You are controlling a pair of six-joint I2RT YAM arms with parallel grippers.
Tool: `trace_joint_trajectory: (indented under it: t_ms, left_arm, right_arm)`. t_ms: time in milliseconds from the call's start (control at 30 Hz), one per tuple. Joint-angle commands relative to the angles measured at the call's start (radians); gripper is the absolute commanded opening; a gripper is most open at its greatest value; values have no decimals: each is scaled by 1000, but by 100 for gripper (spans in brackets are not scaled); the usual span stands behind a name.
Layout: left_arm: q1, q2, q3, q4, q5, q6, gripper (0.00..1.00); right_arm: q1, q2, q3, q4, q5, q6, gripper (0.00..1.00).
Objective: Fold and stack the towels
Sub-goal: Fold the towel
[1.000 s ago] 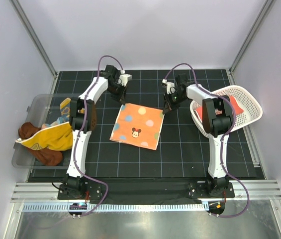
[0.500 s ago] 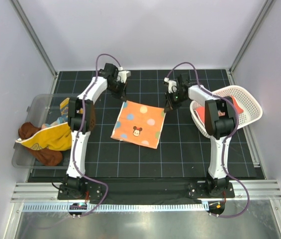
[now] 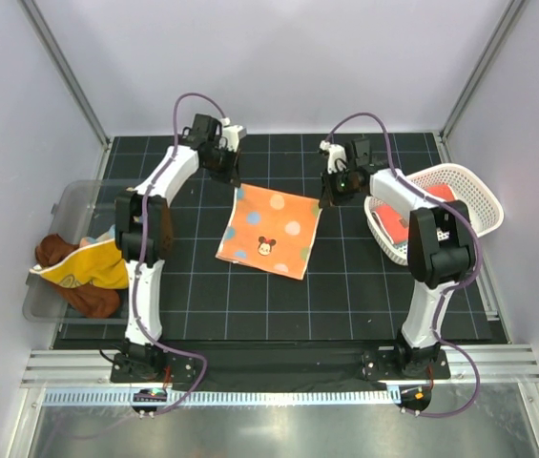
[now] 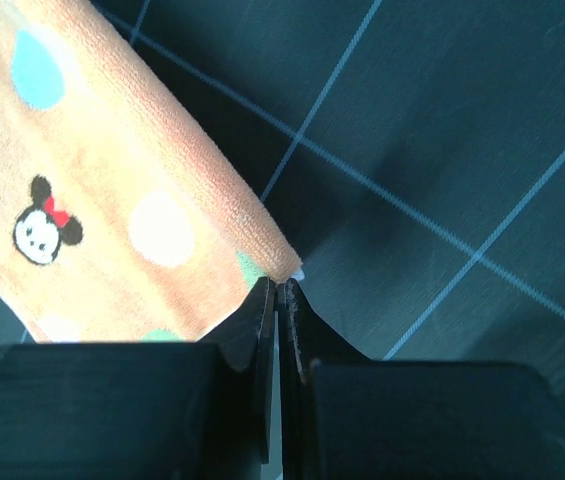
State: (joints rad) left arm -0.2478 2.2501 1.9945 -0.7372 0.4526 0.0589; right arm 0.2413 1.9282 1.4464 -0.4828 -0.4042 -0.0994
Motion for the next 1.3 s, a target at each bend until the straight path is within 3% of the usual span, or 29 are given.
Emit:
trace_joint_trajectory:
  t_ms: [0,300,667,1000,1267]
  left_arm:
    - [2,-102,-58,51,-31,-10,0]
    - [2,-240,-255,76,-95,-28,0]
    - [2,-492,-603,143,-137,-100,0]
    - [1,-612,-747,142,-134,-146,0]
    - [-5,-595,-806,140,-156,-162,0]
  right_arm:
    - [27,-113,-44,29,65,20,1]
    - [160,-268,-179,3,180,35,1]
    - [314,-396,-377,29,257,127,1]
    - [354,-471,-506,81,251,216,1]
    - [378,-479,-557,115,240,253,1]
